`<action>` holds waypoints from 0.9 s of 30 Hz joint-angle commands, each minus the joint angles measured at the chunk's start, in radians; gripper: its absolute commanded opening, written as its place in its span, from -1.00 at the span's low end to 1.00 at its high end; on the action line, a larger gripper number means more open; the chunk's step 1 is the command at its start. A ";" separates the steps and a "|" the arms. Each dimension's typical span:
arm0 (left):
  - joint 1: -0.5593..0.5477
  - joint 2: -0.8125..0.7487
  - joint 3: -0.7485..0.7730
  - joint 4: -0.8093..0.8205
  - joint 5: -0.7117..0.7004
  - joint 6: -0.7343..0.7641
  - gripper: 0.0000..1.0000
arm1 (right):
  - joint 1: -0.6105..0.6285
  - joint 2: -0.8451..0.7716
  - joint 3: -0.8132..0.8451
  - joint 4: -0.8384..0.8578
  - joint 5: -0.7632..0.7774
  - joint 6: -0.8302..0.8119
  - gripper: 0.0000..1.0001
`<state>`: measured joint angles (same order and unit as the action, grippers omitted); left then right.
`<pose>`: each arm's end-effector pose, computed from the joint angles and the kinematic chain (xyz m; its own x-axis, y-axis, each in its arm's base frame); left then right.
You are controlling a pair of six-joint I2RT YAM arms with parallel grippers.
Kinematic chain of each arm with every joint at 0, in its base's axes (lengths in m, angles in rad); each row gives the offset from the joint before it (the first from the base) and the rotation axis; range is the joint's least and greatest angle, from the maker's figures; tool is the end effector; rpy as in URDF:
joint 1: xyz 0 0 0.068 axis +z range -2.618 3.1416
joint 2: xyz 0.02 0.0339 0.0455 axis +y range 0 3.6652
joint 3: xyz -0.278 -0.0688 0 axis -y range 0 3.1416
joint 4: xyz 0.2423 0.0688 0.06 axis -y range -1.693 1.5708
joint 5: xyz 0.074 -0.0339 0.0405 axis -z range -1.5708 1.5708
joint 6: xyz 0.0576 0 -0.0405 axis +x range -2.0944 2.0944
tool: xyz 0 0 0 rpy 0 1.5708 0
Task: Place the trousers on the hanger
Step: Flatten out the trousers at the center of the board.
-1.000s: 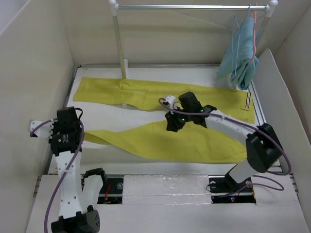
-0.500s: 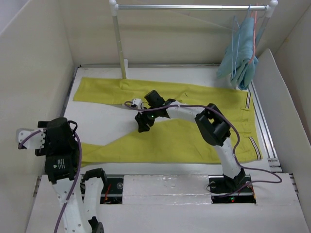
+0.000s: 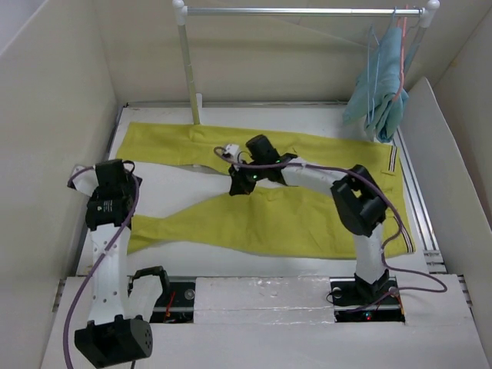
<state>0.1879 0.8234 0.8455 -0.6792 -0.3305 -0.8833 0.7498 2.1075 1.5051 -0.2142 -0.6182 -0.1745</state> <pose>0.1671 0.0508 0.3043 -0.0492 -0.7535 -0.6556 -0.7361 0.4711 -0.4861 0.3275 0.3506 0.1764 -0.3784 -0.5457 -0.7476 -0.9255 0.2348 0.2971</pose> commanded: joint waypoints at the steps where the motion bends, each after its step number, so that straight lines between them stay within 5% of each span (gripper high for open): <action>1: -0.028 0.040 0.213 0.087 -0.010 0.038 0.19 | -0.090 -0.231 -0.042 0.205 0.006 0.043 -1.00; 5: -0.051 0.043 0.251 0.073 -0.062 0.067 0.21 | -0.101 -0.320 -0.152 0.219 0.040 -0.005 -0.95; 6: -0.051 0.039 0.228 0.070 -0.071 0.067 0.21 | -0.083 -0.288 -0.148 0.062 0.038 -0.037 -0.95; 11: -0.051 -0.006 -0.015 0.086 -0.082 0.053 0.28 | -0.035 -0.340 -0.359 0.064 0.104 -0.036 -0.89; 13: -0.051 0.041 -0.075 0.143 -0.052 0.072 0.35 | -0.035 -0.368 -0.408 0.044 0.154 -0.026 -0.69; 15: -0.042 0.117 -0.088 0.184 -0.024 0.112 0.35 | -0.035 -0.379 -0.401 -0.022 0.213 -0.033 -0.06; 18: -0.042 0.311 -0.042 0.224 0.001 0.162 0.37 | -0.046 -0.406 -0.370 -0.060 0.267 -0.056 0.30; 27: -0.001 0.684 0.104 0.311 0.018 0.211 0.38 | -0.046 -0.611 -0.345 -0.129 0.258 -0.036 0.37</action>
<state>0.1791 1.4731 0.9020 -0.4198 -0.3153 -0.7113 0.7044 1.5761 1.1305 -0.3264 -0.3618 -0.2134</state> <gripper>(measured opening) 0.688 0.688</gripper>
